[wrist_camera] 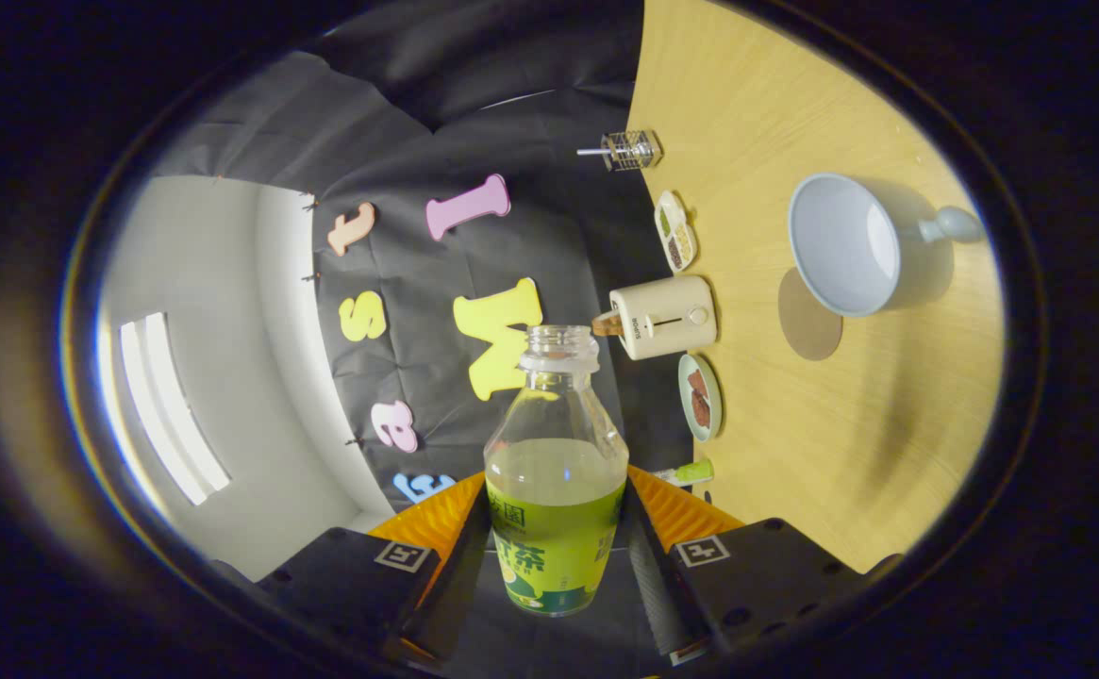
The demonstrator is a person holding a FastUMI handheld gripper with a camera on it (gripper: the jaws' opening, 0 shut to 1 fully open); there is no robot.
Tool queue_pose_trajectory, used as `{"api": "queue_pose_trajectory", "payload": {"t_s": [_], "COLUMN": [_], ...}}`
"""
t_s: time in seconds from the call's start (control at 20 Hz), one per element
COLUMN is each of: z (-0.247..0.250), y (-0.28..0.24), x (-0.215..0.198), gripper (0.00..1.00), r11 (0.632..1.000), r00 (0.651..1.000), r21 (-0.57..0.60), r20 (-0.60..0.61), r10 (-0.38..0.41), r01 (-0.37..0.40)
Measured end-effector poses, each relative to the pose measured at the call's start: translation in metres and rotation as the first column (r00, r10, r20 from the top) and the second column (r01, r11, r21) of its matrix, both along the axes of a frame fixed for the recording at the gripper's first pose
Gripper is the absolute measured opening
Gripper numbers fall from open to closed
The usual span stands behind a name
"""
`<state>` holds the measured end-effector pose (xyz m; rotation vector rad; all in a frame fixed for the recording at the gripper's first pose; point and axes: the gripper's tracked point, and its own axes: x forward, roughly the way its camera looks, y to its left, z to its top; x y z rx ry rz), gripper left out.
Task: Take the bottle from table, then pour the juice into the cup, finally place the bottle on the coaster
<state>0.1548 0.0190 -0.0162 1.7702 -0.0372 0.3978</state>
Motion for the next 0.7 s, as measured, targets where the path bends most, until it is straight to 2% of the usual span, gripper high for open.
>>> {"api": "queue_pose_trajectory", "payload": {"t_s": [0.15,0.7], "z": [-0.004,-0.007], "y": [-0.001,-0.012], "x": [-0.005,-0.002], "gripper": [0.79,0.79], "r11": [0.999,0.994], "r00": [1.000,1.000], "r21": [0.050,0.113], "r20": [-0.012,-0.011], "r10": [0.008,0.008], "r01": [-0.007,-0.007]}}
